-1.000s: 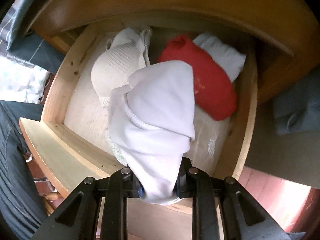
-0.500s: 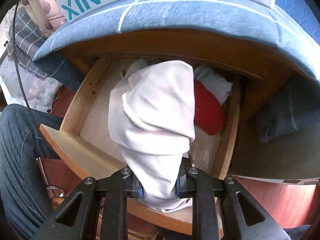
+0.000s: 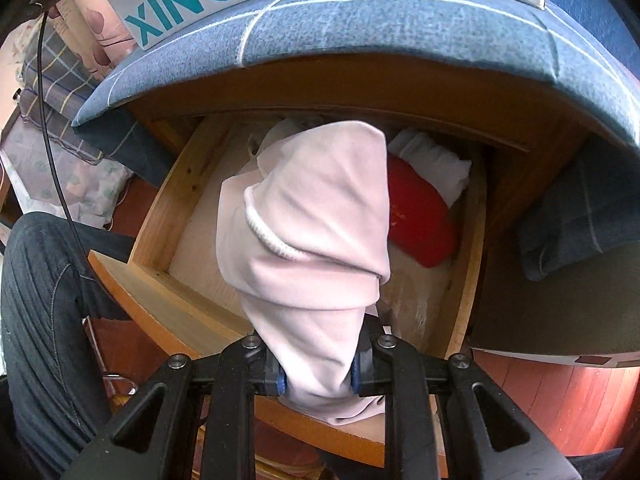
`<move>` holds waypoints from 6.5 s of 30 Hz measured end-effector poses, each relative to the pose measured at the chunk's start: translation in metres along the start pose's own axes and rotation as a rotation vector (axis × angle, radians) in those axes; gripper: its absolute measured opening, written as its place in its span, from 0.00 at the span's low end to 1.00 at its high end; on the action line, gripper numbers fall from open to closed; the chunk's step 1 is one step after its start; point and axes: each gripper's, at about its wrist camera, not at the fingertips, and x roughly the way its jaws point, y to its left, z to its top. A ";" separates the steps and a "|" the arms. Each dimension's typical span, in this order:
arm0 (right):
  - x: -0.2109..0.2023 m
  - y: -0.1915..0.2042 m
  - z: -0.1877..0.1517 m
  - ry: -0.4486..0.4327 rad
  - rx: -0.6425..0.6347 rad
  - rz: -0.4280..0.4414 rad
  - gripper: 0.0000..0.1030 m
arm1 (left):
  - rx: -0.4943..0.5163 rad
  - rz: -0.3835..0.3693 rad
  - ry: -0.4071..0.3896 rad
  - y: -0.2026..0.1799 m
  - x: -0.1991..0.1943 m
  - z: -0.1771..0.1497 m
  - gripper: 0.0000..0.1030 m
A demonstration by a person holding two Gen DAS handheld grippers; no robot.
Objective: Take underwear out of drawer
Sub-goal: 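Open left gripper to drop navy underwear in box while right gripper lifts pale pink underwear, then move left gripper back over the drawer while right gripper carries pale pink underwear toward box, then carry the pale pink underwear over the XINCCI box with the right gripper, then lower the pale pink underwear into the box and open the right gripper, then lower left gripper onto white lace underwear while right gripper withdraws from box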
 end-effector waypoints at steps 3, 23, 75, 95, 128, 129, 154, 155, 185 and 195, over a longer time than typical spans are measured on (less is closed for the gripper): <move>0.000 0.000 0.000 -0.005 0.003 -0.004 0.19 | 0.010 0.009 -0.048 0.001 -0.012 -0.002 0.47; 0.007 0.012 -0.001 0.000 -0.006 -0.057 0.20 | -0.041 -0.025 -0.265 0.037 -0.098 -0.043 0.48; -0.195 0.058 0.085 -0.330 -0.112 -0.158 0.20 | -0.053 -0.036 0.010 0.080 0.012 -0.280 0.48; -0.296 0.107 0.201 -0.539 -0.242 -0.267 0.20 | -0.026 -0.059 0.027 0.072 0.016 -0.283 0.48; -0.131 0.020 0.310 -0.321 -0.010 -0.400 0.20 | -0.046 -0.177 0.071 0.063 0.019 -0.288 0.48; -0.124 0.016 0.309 -0.301 0.000 -0.393 0.20 | -0.044 -0.180 0.074 0.062 0.020 -0.288 0.48; -0.058 -0.007 0.295 -0.004 -0.024 -0.384 0.67 | -0.041 -0.210 0.108 0.057 0.027 -0.284 0.48; -0.057 -0.008 0.295 0.002 -0.017 -0.379 0.70 | -0.040 -0.209 0.109 0.056 0.027 -0.284 0.48; -0.169 0.003 0.206 -0.433 0.062 -0.228 0.90 | 0.011 -0.164 0.136 0.052 0.041 -0.290 0.48; -0.156 0.024 0.087 -0.443 0.033 -0.178 0.93 | 0.048 -0.171 0.142 0.045 0.042 -0.291 0.48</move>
